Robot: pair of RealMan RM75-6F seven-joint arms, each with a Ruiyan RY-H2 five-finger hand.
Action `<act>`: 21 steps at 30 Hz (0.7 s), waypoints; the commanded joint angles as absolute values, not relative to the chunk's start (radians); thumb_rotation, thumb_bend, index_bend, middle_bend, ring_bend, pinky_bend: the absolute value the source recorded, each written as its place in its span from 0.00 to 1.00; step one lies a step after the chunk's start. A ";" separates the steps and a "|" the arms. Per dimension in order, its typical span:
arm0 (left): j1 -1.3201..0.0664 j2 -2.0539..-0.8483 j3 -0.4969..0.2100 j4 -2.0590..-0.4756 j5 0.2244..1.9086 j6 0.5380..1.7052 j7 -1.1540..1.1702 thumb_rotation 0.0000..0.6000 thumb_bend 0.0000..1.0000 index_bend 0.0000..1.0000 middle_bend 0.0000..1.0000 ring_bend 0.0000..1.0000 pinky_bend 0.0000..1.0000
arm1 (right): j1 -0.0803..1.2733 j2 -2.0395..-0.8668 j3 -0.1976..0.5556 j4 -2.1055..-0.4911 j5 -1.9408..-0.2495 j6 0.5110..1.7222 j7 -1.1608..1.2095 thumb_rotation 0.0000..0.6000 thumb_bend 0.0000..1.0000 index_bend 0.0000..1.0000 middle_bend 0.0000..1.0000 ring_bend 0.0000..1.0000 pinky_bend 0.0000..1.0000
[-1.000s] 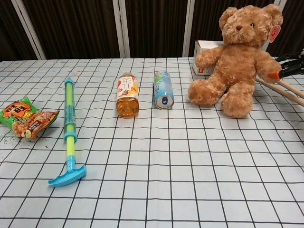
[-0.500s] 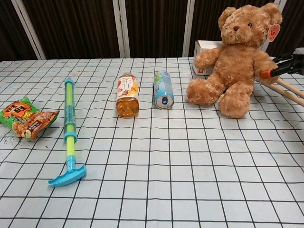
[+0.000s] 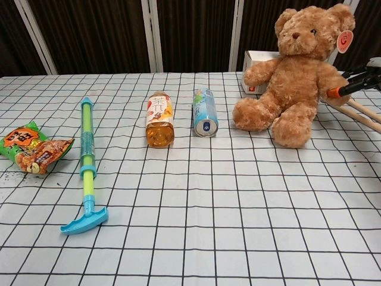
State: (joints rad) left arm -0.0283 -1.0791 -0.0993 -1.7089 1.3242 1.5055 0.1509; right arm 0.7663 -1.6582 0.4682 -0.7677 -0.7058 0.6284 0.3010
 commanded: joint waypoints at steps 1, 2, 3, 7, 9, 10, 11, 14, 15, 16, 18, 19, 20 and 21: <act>-0.029 -1.082 -0.101 -1.709 1.321 1.507 0.158 1.00 0.31 0.19 0.00 0.00 0.12 | 0.766 -1.659 0.475 -0.769 -0.730 0.632 0.321 1.00 0.29 0.52 0.52 0.36 0.00; -0.030 -1.084 -0.101 -1.709 1.318 1.506 0.161 1.00 0.31 0.19 0.00 0.00 0.12 | 0.763 -1.663 0.468 -0.763 -0.740 0.626 0.319 1.00 0.29 0.52 0.52 0.36 0.00; -0.031 -1.085 -0.101 -1.709 1.317 1.504 0.163 1.00 0.31 0.19 0.00 0.00 0.12 | 0.762 -1.667 0.461 -0.756 -0.745 0.619 0.316 1.00 0.29 0.52 0.52 0.36 0.00; -0.032 -1.087 -0.100 -1.711 1.318 1.505 0.174 1.00 0.31 0.19 0.00 0.00 0.12 | 0.763 -1.684 0.456 -0.737 -0.763 0.603 0.322 1.00 0.29 0.52 0.52 0.36 0.00; -0.032 -1.088 -0.099 -1.712 1.320 1.507 0.176 1.00 0.31 0.19 0.00 0.00 0.12 | 0.766 -1.684 0.460 -0.738 -0.779 0.609 0.330 1.00 0.29 0.52 0.52 0.36 0.00; -0.031 -1.088 -0.099 -1.712 1.319 1.507 0.176 1.00 0.31 0.19 0.00 0.00 0.12 | 0.767 -1.683 0.461 -0.739 -0.785 0.612 0.329 1.00 0.29 0.52 0.52 0.36 0.00; -0.031 -1.089 -0.099 -1.712 1.318 1.507 0.176 1.00 0.31 0.19 0.00 0.00 0.12 | 0.769 -1.681 0.462 -0.740 -0.789 0.615 0.328 1.00 0.29 0.52 0.52 0.36 0.00; -0.033 -1.089 -0.100 -1.712 1.314 1.505 0.177 1.00 0.31 0.19 0.00 0.00 0.12 | 0.774 -1.678 0.468 -0.740 -0.796 0.634 0.314 1.00 0.29 0.52 0.52 0.36 0.00; -0.033 -1.090 -0.100 -1.712 1.313 1.505 0.178 1.00 0.31 0.19 0.00 0.00 0.12 | 0.775 -1.678 0.471 -0.740 -0.794 0.636 0.310 1.00 0.29 0.52 0.52 0.36 0.00; -0.033 -1.090 -0.100 -1.712 1.313 1.504 0.179 1.00 0.31 0.19 0.00 0.00 0.12 | 0.776 -1.679 0.473 -0.739 -0.791 0.636 0.307 1.00 0.29 0.52 0.52 0.36 0.00; -0.035 -1.091 -0.098 -1.713 1.315 1.502 0.182 1.00 0.31 0.19 0.00 0.00 0.12 | 0.776 -1.682 0.473 -0.739 -0.786 0.633 0.299 1.00 0.29 0.52 0.52 0.36 0.00; -0.035 -1.091 -0.097 -1.713 1.316 1.501 0.183 1.00 0.31 0.19 0.00 0.00 0.12 | 0.775 -1.685 0.471 -0.736 -0.785 0.632 0.294 1.00 0.29 0.52 0.52 0.36 0.00; -0.035 -1.091 -0.097 -1.713 1.317 1.501 0.184 1.00 0.31 0.19 0.00 0.00 0.12 | 0.772 -1.690 0.465 -0.730 -0.785 0.630 0.286 1.00 0.29 0.52 0.52 0.36 0.00; -0.035 -1.091 -0.097 -1.713 1.318 1.502 0.185 1.00 0.31 0.19 0.00 0.00 0.12 | 0.770 -1.694 0.462 -0.724 -0.783 0.627 0.282 1.00 0.29 0.52 0.52 0.36 0.00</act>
